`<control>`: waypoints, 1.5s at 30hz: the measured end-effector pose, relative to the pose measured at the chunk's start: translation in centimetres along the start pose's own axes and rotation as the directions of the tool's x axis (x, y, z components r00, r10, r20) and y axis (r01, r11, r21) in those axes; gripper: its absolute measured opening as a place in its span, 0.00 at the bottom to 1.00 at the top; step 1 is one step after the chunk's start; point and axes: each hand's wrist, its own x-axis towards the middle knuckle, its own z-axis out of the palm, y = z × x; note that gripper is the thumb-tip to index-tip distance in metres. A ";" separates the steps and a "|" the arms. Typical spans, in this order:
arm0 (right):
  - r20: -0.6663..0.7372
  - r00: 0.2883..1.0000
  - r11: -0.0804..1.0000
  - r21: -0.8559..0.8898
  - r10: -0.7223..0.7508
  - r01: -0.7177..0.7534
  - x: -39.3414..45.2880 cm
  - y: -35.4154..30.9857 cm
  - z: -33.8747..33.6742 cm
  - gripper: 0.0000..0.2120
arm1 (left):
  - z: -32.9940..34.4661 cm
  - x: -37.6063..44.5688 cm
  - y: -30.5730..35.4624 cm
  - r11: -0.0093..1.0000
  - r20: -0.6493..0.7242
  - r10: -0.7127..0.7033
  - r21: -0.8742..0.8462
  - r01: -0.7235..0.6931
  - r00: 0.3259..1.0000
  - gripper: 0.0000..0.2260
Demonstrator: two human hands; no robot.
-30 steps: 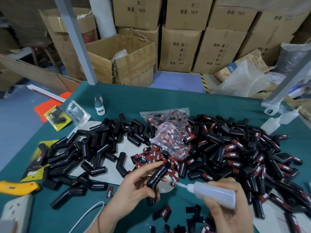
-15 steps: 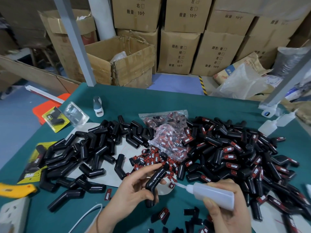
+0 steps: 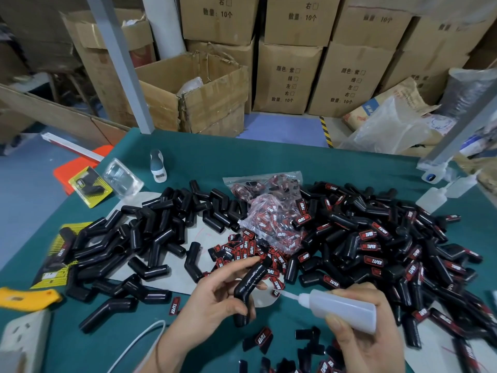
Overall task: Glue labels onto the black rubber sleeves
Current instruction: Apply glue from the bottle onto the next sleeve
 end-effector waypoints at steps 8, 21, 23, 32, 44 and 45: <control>0.008 1.000 1.000 -0.016 0.017 -0.017 0.1 -0.9 0.1 0.12 | 0.4 0.2 -0.1 1.000 0.001 0.027 -0.008 -0.027 1.000 0.34; 0.031 0.997 0.996 -0.057 0.064 -0.063 -0.3 -1.0 -0.4 0.13 | -0.7 0.4 -1.6 0.996 0.085 0.088 0.012 -0.089 0.992 0.34; 0.025 0.997 0.996 -0.064 0.066 -0.064 -0.3 -0.9 -0.6 0.13 | -0.8 0.4 -1.7 0.995 0.084 0.091 0.021 -0.093 0.992 0.33; 0.022 0.996 0.994 -0.076 0.083 -0.081 -0.3 -0.9 -0.7 0.13 | -0.8 0.4 -1.6 0.994 0.099 0.109 -0.001 -0.110 0.989 0.29; 0.041 0.996 0.994 -0.081 0.077 -0.073 -0.2 -1.2 -0.7 0.13 | -0.9 0.4 -1.6 0.995 0.119 0.094 0.001 -0.095 0.988 0.33; 0.045 0.996 0.994 -0.081 0.076 -0.072 -0.2 -1.2 -0.7 0.13 | -0.8 0.4 -1.5 0.995 0.123 0.097 0.000 -0.098 0.988 0.32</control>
